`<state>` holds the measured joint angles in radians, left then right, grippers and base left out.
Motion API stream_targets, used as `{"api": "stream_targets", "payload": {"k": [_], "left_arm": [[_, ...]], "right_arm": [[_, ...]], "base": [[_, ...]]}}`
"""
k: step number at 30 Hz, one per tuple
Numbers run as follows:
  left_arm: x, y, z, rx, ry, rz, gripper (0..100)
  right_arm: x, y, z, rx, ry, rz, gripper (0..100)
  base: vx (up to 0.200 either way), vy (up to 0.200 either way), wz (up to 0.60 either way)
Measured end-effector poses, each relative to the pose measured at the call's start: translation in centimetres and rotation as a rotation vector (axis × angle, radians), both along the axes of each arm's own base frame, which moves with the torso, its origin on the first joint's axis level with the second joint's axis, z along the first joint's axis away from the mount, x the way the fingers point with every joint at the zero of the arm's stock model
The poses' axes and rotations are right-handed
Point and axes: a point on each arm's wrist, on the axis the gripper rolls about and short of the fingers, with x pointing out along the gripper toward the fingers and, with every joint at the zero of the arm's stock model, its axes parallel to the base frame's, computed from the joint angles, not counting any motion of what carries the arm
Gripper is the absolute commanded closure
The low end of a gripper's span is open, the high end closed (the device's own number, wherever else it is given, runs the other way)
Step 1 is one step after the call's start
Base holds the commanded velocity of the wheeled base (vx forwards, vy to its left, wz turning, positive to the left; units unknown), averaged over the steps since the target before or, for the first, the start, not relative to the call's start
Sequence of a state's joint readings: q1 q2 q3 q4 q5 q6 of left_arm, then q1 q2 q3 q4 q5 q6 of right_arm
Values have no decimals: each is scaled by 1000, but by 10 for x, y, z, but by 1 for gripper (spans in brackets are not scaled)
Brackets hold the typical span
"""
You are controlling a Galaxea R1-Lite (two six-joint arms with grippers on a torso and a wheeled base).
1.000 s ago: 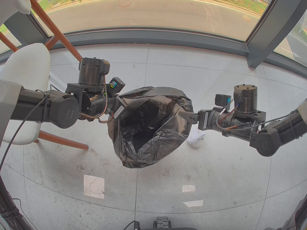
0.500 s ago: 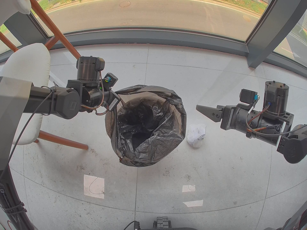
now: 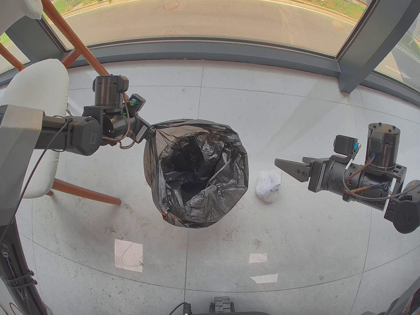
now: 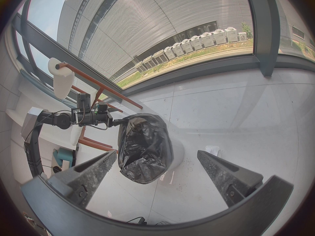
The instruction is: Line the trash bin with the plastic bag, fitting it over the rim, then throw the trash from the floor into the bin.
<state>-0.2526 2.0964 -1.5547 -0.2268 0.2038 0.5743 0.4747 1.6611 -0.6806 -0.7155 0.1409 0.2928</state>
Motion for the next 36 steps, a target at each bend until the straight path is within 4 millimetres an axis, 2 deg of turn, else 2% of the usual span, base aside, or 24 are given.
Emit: {"api": "stream_targets", "payload": {"k": [5,12,18,23,29,36], "left_arm": [[-2,7,-18,7,45,12,0],[-15,-18,-36,-29,89,-84,0],[-22,-21,-48,-20,131,-95,0],[-38,-13,-62,2,202,-90,0],[-55,0,-71,16,249,-70,0],[-64,14,-78,31,252,-51,0]], "right_arm": [[0,0,-1,-2,3,1,0],[-1,-1,-3,-4,12,-1,0],[-1,-1,-5,-7,18,-3,0],[-4,-3,-9,-15,33,-5,0],[-6,-4,-13,-24,45,-4,0],[-6,-3,-13,-27,43,0,0]], "base": [[0,0,0],[0,0,0],[0,0,0],[0,0,0],[0,0,0],[0,0,0]]}}
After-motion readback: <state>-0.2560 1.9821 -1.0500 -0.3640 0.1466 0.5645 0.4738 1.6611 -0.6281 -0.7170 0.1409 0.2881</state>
